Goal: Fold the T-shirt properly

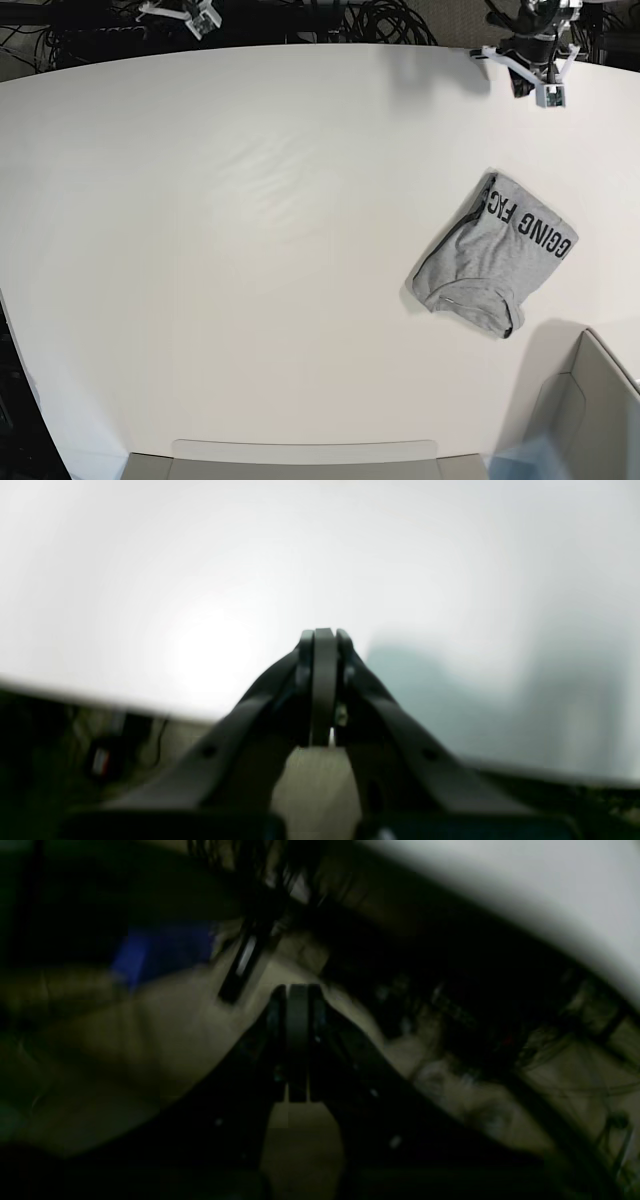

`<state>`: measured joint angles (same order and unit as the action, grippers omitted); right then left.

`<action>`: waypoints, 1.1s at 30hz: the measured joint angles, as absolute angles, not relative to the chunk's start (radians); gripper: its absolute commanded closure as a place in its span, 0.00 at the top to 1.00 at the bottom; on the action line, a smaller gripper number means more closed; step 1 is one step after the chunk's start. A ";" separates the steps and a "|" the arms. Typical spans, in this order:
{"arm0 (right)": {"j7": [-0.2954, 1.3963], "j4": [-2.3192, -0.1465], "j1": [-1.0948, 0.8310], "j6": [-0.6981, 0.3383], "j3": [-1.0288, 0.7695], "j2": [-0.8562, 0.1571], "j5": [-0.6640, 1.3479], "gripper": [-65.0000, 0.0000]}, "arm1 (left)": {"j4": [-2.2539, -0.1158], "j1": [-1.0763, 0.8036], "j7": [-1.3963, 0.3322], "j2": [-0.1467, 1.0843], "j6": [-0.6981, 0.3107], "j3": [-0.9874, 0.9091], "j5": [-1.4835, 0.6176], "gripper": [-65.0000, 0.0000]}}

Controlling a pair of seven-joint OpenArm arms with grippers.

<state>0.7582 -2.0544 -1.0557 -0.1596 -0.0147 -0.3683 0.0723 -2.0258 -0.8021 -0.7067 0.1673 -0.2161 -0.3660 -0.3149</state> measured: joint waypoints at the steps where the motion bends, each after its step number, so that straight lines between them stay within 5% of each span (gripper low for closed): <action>1: 0.762 -2.054 -1.085 -0.159 -0.014 -0.379 0.072 0.00 | -2.025 -0.830 -0.707 0.165 -0.220 -0.376 -0.316 0.00; 9: 0.746 -1.983 -1.132 -0.157 -0.015 -0.414 0.075 0.00 | -1.930 -0.936 -0.843 0.167 -0.220 -0.387 -0.313 0.00; 16: 0.745 -1.658 -0.952 -0.160 0.113 -0.445 0.076 0.00 | -1.439 -0.786 -0.849 0.169 -0.209 -0.282 -0.308 0.00; 26: 0.624 -1.301 -0.757 -0.162 0.342 -0.447 0.077 0.00 | -0.810 -0.517 -0.549 0.183 -0.221 -0.104 -0.313 0.00; 33: 0.407 -0.806 -0.519 -0.150 0.458 -0.396 0.059 0.00 | -0.667 -0.421 -0.406 0.183 -0.213 -0.026 -0.313 0.00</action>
<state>0.4068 -0.8059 -0.5190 -0.1501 0.4583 -0.3958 0.0593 -0.6670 -0.4210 -0.4065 0.1833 -0.2134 -0.0261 -0.3130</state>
